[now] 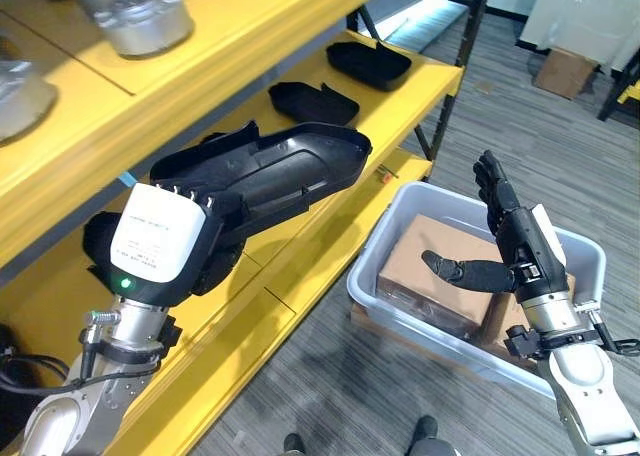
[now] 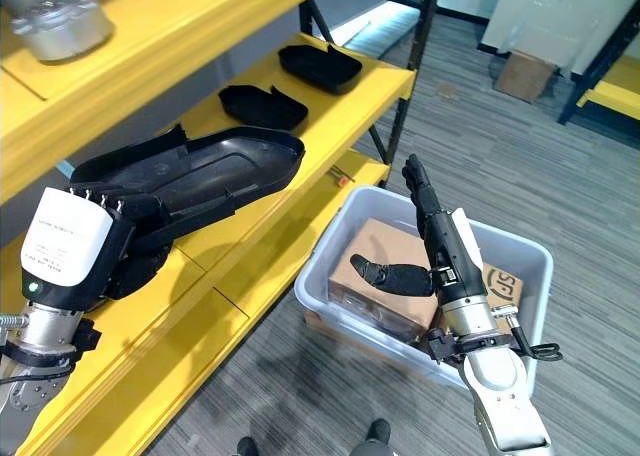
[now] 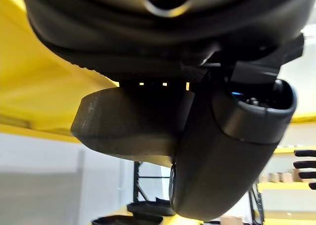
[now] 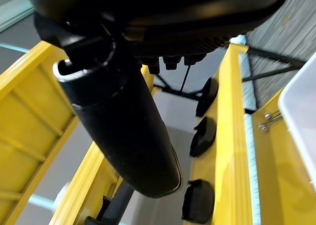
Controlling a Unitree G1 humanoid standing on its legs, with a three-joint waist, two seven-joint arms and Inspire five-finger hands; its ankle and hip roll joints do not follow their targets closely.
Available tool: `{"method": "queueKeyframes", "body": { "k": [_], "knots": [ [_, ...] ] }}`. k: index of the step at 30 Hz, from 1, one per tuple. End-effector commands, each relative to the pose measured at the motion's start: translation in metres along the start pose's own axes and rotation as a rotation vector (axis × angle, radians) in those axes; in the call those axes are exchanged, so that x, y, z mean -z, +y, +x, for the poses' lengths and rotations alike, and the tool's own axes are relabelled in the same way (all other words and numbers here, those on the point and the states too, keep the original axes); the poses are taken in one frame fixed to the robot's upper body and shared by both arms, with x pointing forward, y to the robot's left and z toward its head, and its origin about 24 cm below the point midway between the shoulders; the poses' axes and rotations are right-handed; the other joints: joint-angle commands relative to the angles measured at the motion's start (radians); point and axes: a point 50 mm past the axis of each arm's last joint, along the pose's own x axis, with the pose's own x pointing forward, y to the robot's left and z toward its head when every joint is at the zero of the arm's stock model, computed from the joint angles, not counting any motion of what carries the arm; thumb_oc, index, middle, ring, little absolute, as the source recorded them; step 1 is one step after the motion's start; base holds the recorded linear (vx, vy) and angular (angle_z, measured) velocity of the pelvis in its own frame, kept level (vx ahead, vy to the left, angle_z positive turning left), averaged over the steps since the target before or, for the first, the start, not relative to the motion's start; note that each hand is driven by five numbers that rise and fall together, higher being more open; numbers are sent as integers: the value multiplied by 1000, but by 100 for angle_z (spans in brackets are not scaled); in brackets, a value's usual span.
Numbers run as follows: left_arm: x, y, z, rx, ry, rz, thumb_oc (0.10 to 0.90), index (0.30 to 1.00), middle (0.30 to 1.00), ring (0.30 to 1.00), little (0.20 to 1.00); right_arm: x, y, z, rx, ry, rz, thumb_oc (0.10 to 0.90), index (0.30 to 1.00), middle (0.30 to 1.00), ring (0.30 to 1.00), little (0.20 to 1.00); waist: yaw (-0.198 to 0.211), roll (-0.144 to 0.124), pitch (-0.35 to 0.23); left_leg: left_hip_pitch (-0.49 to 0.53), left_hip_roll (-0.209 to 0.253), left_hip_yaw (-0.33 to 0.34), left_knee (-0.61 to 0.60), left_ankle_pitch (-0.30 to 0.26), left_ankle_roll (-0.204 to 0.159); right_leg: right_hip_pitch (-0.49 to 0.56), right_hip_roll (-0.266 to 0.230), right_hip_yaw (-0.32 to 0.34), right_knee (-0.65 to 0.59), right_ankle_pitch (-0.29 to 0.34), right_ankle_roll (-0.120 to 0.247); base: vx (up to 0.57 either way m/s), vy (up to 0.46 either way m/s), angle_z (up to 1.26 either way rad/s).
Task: Move parts from the plastic box to the shelf.
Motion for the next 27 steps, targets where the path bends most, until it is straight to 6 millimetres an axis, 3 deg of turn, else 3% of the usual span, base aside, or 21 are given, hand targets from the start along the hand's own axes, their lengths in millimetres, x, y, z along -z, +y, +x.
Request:
{"method": "queueKeyframes", "body": {
  "k": [1, 3, 7, 10, 12, 13, 14, 15, 16, 17, 18, 20, 21, 25, 27],
  "knots": [
    [2, 42, 17, -331, -21, 97, 400, 300, 300, 300, 300, -33, 0, 15, 7, -210, -13, 900, 1000, 1000, 1000, 1000, 14, -38, -84, 33, -49, -14, -79, -140, 62, -20, -48, 61, -61, 63, 141, -34, 153, -2],
    [2, 43, 16, -336, -16, 94, 400, 300, 300, 300, 300, -32, 2, 15, 9, -207, -13, 900, 1000, 1000, 1000, 1000, 19, -48, -84, 30, -69, -23, -79, -147, 74, -13, -65, 60, -71, 81, 154, -52, 201, 10],
    [4, 42, 17, -354, -18, 126, 400, 300, 300, 300, 300, -29, 10, 20, 37, -209, 8, 900, 1000, 1000, 1000, 1000, 46, -74, -90, 33, -169, -72, -79, -180, 132, 9, -147, 59, -79, 147, 192, -32, 294, 21],
    [3, 40, 19, -342, -29, 115, 400, 300, 300, 300, 300, -28, 16, 22, 32, -207, -5, 900, 1000, 1000, 1000, 1000, 48, -78, -76, 48, -197, -88, -79, -188, 154, -6, -183, 74, -9, 150, 193, -7, 325, 34],
    [1, 35, 21, -322, -38, 87, 400, 300, 300, 300, 300, -28, 20, 23, 29, -207, -6, 900, 1000, 1000, 1000, 1000, 27, -82, -40, 50, -222, -106, -79, -172, 178, -38, -185, 147, 76, 178, 170, -114, 210, 37],
    [1, 35, 21, -323, -38, 86, 400, 300, 300, 300, 300, -28, 20, 23, 29, -208, -7, 900, 1000, 1000, 1000, 1000, 30, -83, -39, 49, -223, -103, -79, -171, 179, -45, -188, 152, 82, 176, 170, -121, 149, 39],
    [2, 31, 22, -306, -30, 71, 400, 300, 300, 300, 300, -27, 20, 21, 27, -203, -1, 900, 1000, 1000, 1000, 1000, 15, -78, -33, 51, -225, -115, -79, -169, 187, -73, -138, 230, 133, 132, 145, -27, 213, 39],
    [1, 24, 22, -281, -17, 33, 400, 300, 300, 300, 300, -24, 20, 18, 11, -182, 3, 900, 1000, 1000, 1000, 1000, -20, -70, -30, 56, -224, -131, -79, -156, 200, -109, 49, 360, 205, -20, 87, -26, 195, 31],
    [1, 24, 22, -281, -17, 32, 400, 300, 300, 300, 300, -24, 19, 18, 10, -182, 3, 900, 1000, 1000, 1000, 1000, -17, -68, -30, 55, -220, -127, -79, -155, 197, -115, 53, 363, 213, -24, 81, 33, 173, 29],
    [2, 19, 21, -255, 6, 3, 400, 300, 300, 300, 300, -22, 16, 13, 1, -165, 1, 900, 1000, 1000, 1000, 1000, -31, -76, -33, 57, -233, -146, -79, -149, 205, -121, 184, 420, 256, -105, 54, 19, 30, 35],
    [2, 19, 21, -255, 6, 2, 400, 300, 300, 300, 300, -22, 16, 13, 1, -166, 1, 900, 1000, 1000, 1000, 1000, -30, -76, -34, 54, -232, -145, -79, -145, 204, -124, 185, 419, 255, -101, 51, 28, 55, 42],
    [3, 12, 21, -216, 25, -19, 400, 300, 300, 300, 300, -20, 11, 6, 5, -149, 0, 900, 1000, 1000, 1000, 1000, -55, -90, -48, 45, -249, -174, -79, -137, 205, -112, 289, 467, 248, -152, 26, 11, -5, 48],
    [2, 8, 22, -199, 22, -25, 400, 300, 300, 300, 300, -19, 6, 2, 15, -140, -10, 900, 1000, 1000, 1000, 1000, -74, -97, -62, 27, -265, -199, -79, -123, 199, -89, 334, 536, 159, -144, 10, -5, -44, 105],
    [-3, 4, 22, -196, 13, -56, 400, 300, 300, 300, 300, -18, 6, -1, 28, -129, 0, 900, 1000, 1000, 1000, 1000, -70, -90, -94, -18, -266, -222, -79, -94, 174, -26, 329, 561, -23, -90, 11, -26, -53, 57],
    [-3, 4, 15, -185, 42, -77, 400, 300, 300, 300, 300, -19, 5, -1, 27, -134, 7, 900, 1000, 1000, 1000, 1000, -53, -85, -104, -30, -261, -214, -79, -93, 170, -7, 313, 532, -74, -72, 13, -23, -63, 7]
  ]
}}
